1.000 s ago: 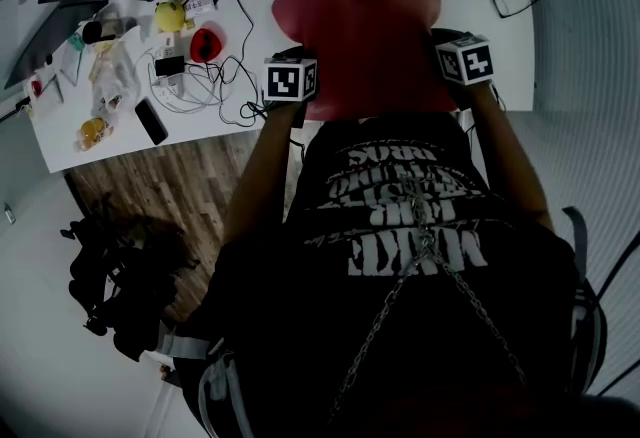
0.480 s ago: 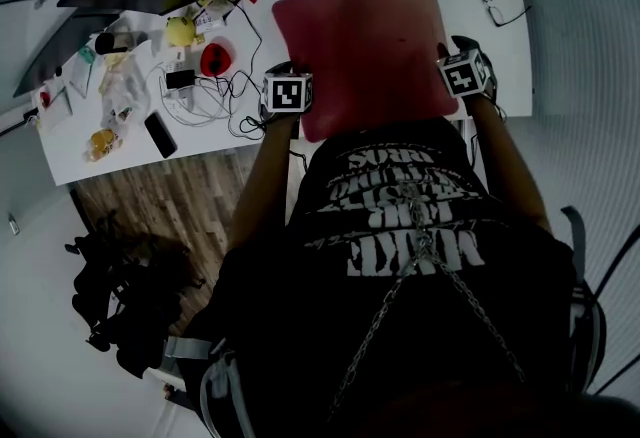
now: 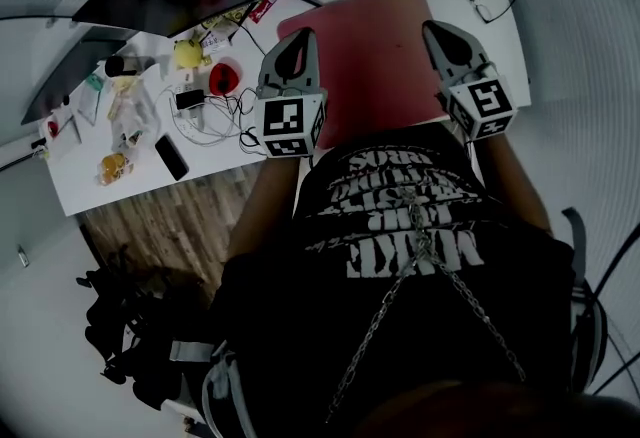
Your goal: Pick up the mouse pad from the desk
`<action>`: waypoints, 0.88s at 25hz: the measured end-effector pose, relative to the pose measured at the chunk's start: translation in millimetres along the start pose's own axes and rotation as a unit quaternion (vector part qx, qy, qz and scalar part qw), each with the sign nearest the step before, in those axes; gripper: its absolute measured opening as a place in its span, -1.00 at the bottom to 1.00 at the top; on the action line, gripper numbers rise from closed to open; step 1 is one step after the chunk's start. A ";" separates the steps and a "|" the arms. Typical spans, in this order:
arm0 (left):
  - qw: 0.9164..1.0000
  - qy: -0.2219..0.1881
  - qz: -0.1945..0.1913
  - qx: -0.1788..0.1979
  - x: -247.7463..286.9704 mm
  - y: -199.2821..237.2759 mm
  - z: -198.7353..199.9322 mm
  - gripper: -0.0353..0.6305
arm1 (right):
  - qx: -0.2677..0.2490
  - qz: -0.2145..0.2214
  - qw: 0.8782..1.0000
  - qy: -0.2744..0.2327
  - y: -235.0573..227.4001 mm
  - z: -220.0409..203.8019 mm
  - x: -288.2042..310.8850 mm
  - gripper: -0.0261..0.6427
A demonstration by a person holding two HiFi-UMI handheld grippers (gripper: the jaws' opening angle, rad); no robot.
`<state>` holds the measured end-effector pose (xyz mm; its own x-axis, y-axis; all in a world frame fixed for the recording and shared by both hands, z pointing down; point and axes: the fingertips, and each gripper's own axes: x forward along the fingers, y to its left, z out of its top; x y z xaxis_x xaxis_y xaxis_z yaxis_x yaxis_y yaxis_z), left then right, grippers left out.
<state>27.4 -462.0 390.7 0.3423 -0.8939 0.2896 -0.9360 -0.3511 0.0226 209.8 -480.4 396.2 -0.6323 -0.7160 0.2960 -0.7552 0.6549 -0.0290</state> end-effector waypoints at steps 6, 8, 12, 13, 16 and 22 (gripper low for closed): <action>0.997 -0.063 -0.036 0.014 -16.5 -23.8 42.4 -0.87 | -0.014 -0.017 0.998 -0.051 22.9 36.2 -16.2 -0.92; 0.997 -0.057 -0.047 0.011 -21.1 -26.0 40.8 -0.87 | -0.013 -0.022 0.998 -0.052 27.0 38.0 -20.2 -0.92; 0.997 -0.056 -0.061 0.001 -27.9 -26.3 37.0 -0.87 | -0.006 -0.039 0.998 -0.049 30.7 36.3 -26.4 -0.92; 0.996 -0.057 -0.064 -0.001 -28.9 -25.6 36.0 -0.87 | -0.005 -0.042 0.998 -0.049 31.9 36.2 -27.4 -0.92; 0.996 -0.055 -0.074 -0.005 -29.6 -24.4 31.7 -0.87 | -0.002 -0.052 0.998 -0.045 35.2 37.6 -30.5 -0.92; 0.995 -0.056 -0.079 0.000 -28.2 -24.2 31.0 -0.87 | -0.011 -0.042 0.998 -0.055 47.0 49.0 -36.2 -0.92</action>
<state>42.9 -437.0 352.3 0.4915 -0.8532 0.1743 -0.8702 -0.4890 0.0602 188.7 -435.5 337.3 -0.5837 -0.7897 0.1891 -0.8028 0.5962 0.0118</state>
